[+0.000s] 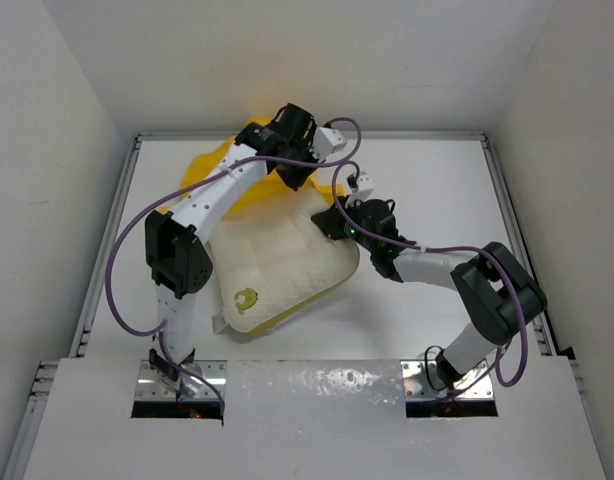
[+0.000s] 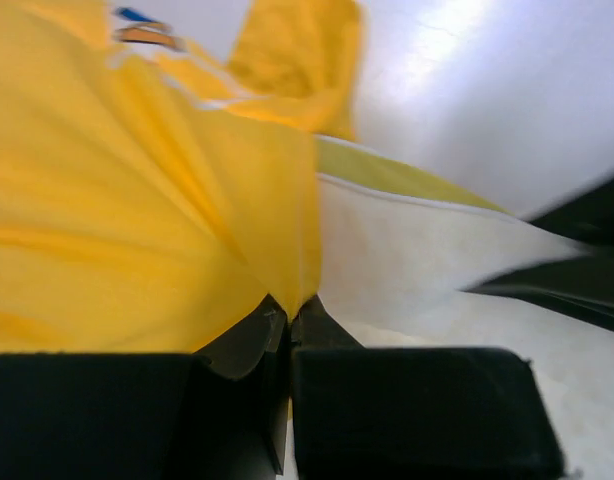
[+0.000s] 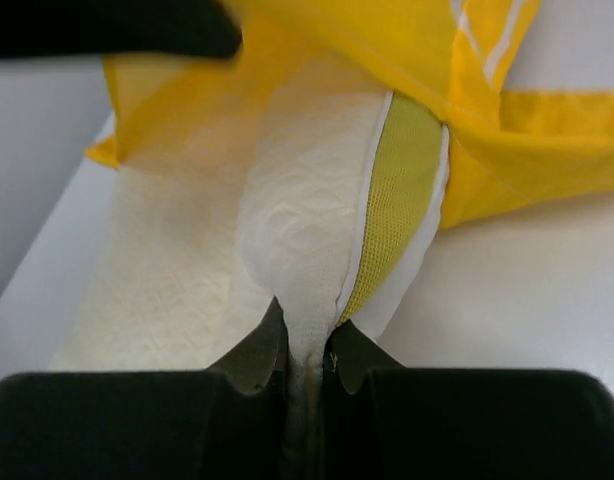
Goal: Put the pillow into the pillowcase
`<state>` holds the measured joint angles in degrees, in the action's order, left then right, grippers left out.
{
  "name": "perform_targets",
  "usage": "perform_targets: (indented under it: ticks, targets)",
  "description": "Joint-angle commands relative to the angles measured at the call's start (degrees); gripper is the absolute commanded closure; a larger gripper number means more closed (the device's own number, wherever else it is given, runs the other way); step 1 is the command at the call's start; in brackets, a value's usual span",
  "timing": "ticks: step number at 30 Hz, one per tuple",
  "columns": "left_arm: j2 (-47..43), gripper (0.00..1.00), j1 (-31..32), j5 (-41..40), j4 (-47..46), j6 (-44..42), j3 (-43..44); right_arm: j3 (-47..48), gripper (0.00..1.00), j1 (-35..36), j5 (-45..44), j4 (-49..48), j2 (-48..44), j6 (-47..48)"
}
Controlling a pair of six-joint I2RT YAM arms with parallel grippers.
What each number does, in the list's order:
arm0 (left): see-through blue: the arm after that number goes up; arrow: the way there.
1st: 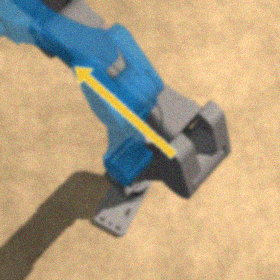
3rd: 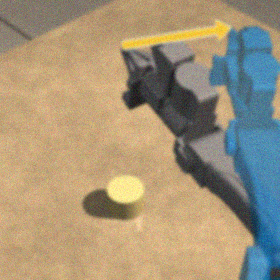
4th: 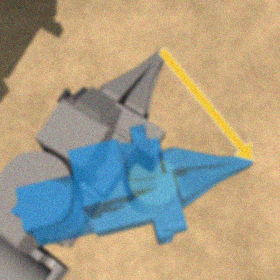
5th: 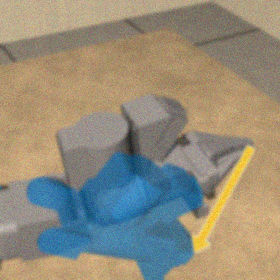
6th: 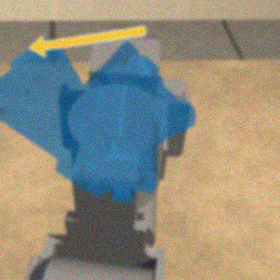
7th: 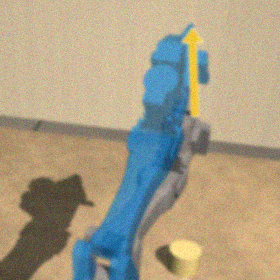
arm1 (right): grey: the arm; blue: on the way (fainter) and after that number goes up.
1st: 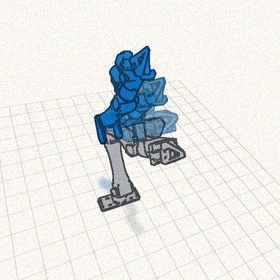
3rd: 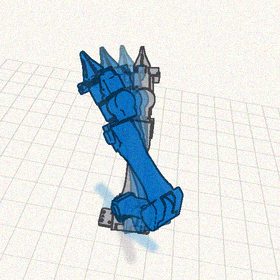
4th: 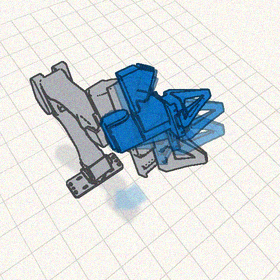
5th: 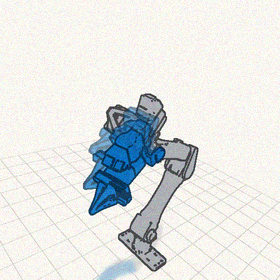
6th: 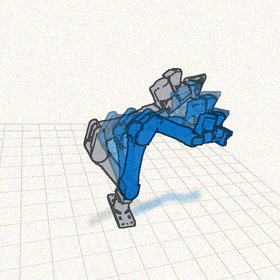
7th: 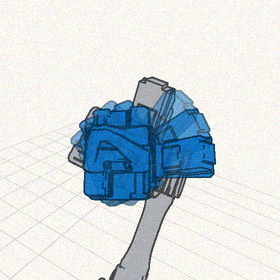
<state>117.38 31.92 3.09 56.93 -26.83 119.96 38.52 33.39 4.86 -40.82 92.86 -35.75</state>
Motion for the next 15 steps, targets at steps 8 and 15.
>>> perform_targets:
  ticks: [8,15]
  targets:
    - [-5.8,1.0,-2.7,18.0,0.9,1.0,-11.9,-2.6,1.0,0.1,-35.6,-27.6,-3.2,-11.7]
    - [-3.8,0.8,-2.1,15.4,-3.8,1.7,-16.3,0.9,1.0,-1.4,-46.0,-0.8,1.7,-17.8]
